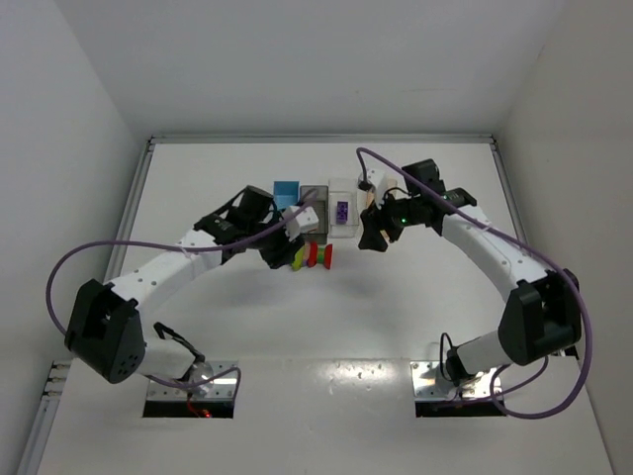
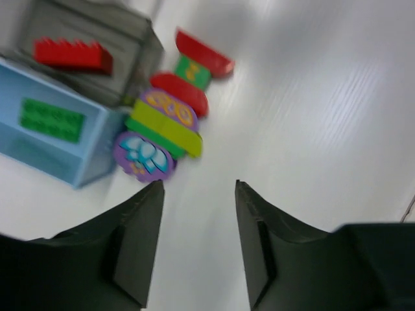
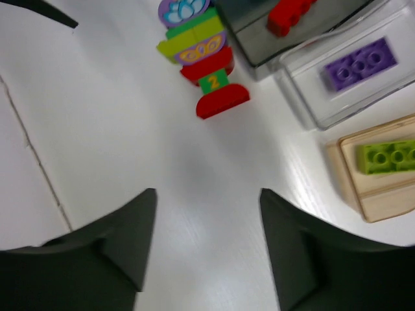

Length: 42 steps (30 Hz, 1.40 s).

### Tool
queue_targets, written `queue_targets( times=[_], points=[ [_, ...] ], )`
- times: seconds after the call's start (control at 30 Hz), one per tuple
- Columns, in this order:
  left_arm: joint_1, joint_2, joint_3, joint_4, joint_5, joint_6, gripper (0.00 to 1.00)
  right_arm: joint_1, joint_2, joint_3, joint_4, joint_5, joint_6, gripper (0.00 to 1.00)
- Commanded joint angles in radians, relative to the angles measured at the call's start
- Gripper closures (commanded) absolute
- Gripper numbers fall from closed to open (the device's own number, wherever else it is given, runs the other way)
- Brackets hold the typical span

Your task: Sort the legos into containers by color

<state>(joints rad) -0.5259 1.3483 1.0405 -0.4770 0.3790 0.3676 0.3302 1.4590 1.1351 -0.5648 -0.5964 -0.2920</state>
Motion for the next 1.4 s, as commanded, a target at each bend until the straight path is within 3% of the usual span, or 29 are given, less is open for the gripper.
queue_targets(
  times=[0.0,0.07,0.17,0.2,0.27,0.4,0.67,1.0,1.37],
  points=[
    [-0.038,-0.015,-0.056,0.003,-0.092,0.079,0.48,0.006,0.007,-0.017,-0.038,-0.051,-0.027,0.4],
    [-0.052,-0.015,-0.083,0.044,-0.127,0.061,0.51,0.006,0.046,-0.008,-0.059,-0.063,-0.018,0.46],
    [-0.063,-0.024,-0.123,0.096,-0.161,0.06,0.52,0.015,0.072,-0.008,-0.047,-0.089,0.005,0.46],
    [-0.077,-0.015,-0.123,0.109,-0.182,0.076,0.52,0.015,0.087,0.002,-0.047,-0.089,0.005,0.42],
    [-0.089,0.005,-0.132,0.132,-0.206,0.103,0.41,0.015,0.101,0.012,-0.047,-0.089,0.005,0.37],
    [-0.089,0.038,-0.145,0.156,-0.219,0.203,0.36,0.015,0.112,0.031,-0.056,-0.089,0.005,0.35],
    [-0.089,0.141,-0.125,0.189,-0.175,0.313,0.31,0.006,0.121,0.022,-0.056,-0.089,0.005,0.34],
    [-0.118,0.227,-0.027,0.189,-0.051,0.281,0.27,0.006,0.141,0.012,-0.056,-0.089,-0.004,0.32],
    [-0.161,0.363,0.099,0.189,-0.012,0.3,0.26,-0.013,0.117,-0.021,-0.044,-0.079,0.008,0.26]
  ],
)
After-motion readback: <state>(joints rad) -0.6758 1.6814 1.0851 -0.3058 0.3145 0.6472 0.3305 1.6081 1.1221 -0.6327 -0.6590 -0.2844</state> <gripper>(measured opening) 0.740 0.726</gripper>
